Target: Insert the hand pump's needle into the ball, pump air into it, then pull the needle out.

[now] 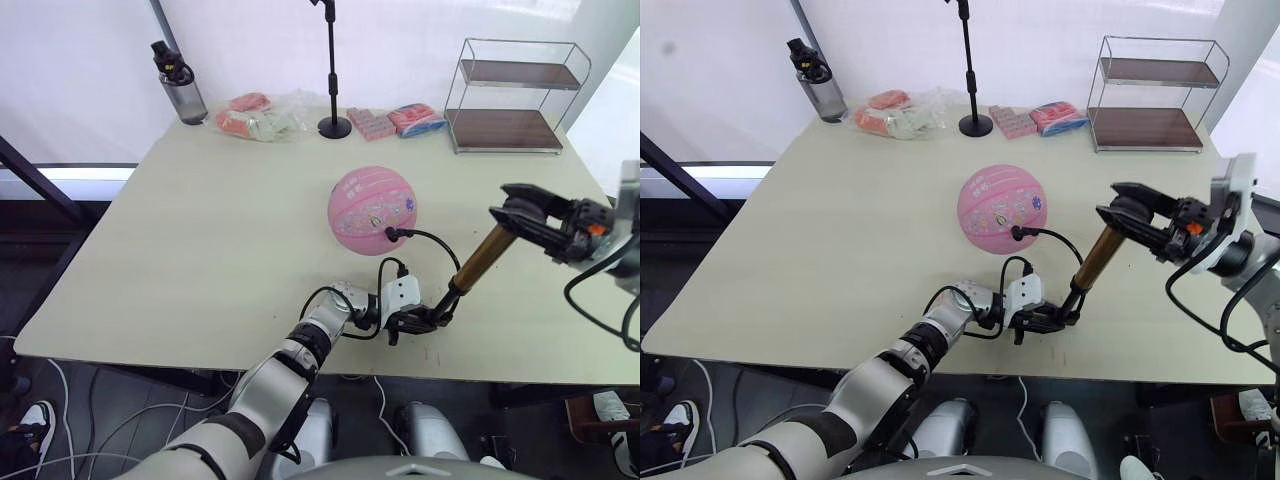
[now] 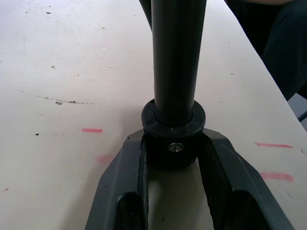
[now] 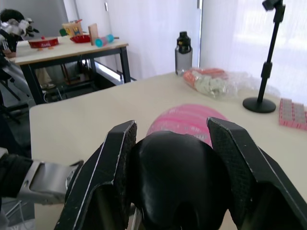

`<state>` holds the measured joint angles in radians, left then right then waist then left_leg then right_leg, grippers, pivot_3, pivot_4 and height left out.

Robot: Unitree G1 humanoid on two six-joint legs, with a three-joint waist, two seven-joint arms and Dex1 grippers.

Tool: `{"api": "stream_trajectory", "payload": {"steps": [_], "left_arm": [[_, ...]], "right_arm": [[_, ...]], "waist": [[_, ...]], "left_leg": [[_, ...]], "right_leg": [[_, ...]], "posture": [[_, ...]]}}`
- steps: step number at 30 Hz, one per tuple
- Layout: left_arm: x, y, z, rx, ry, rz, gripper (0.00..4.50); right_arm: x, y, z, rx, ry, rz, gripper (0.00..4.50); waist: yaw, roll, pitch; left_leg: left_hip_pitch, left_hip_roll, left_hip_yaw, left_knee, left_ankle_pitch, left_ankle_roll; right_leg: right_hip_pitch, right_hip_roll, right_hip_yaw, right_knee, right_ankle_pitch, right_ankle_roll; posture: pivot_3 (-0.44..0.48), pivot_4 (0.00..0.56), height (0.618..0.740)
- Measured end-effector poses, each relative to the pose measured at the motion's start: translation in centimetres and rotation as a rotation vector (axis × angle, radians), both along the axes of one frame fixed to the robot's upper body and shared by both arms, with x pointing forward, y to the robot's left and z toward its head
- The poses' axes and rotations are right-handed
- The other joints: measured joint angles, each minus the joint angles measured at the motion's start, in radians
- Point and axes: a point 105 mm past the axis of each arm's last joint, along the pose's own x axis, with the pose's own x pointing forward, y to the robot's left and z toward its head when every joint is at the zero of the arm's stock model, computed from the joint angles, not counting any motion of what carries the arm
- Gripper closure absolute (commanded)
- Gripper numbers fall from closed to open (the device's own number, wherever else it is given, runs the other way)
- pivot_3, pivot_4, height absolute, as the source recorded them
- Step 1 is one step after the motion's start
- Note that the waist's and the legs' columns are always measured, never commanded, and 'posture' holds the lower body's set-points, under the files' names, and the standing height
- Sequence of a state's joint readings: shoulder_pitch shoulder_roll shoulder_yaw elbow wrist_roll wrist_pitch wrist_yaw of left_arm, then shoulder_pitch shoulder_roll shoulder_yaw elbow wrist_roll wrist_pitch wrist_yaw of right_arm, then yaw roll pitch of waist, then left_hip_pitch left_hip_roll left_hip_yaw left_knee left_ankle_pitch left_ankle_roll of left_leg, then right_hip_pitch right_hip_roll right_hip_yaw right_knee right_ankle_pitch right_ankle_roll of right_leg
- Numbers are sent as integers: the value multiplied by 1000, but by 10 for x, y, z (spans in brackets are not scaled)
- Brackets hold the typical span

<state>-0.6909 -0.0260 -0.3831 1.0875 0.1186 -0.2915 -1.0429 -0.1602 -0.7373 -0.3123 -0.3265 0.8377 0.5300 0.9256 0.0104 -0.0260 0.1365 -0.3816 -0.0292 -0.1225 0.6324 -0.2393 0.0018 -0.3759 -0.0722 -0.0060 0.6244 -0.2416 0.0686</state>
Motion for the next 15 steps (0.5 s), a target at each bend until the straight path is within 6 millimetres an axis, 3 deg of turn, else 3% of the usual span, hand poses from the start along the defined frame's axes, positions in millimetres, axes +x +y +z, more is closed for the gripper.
{"api": "stream_trajectory", "payload": {"steps": [15], "left_arm": [[-1, 1, -2, 2, 6, 4, 3465]], "right_arm": [[1, 14, -68, 17, 150, -7, 2581]], "waist": [[0, -5, -5]], "left_leg": [[0, 1, -3, -1, 0, 0]], "right_leg": [[0, 0, 0, 0, -2, -4]], "posture": [[0, 150, 731]]}}
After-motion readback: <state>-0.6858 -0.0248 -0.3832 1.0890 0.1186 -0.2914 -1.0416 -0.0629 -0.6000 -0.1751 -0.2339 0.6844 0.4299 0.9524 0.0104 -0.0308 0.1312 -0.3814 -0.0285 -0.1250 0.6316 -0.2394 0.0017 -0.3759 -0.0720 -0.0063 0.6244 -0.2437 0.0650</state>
